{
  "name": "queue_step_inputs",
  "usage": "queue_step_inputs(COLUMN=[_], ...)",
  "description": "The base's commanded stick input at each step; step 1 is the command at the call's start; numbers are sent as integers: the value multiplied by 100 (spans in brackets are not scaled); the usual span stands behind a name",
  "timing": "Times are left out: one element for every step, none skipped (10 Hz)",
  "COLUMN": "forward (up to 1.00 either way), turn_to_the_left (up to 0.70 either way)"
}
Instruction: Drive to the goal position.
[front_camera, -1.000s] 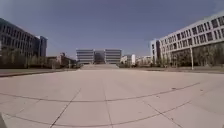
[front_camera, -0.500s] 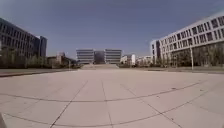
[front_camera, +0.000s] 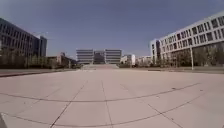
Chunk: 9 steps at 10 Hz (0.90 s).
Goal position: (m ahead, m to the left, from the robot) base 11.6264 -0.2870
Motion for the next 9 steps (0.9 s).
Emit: queue_step_inputs(forward=[4,4,4,4,4,4,4,1,0], turn_to_the_left=[0,0,0,0,0,0,0,0,0])
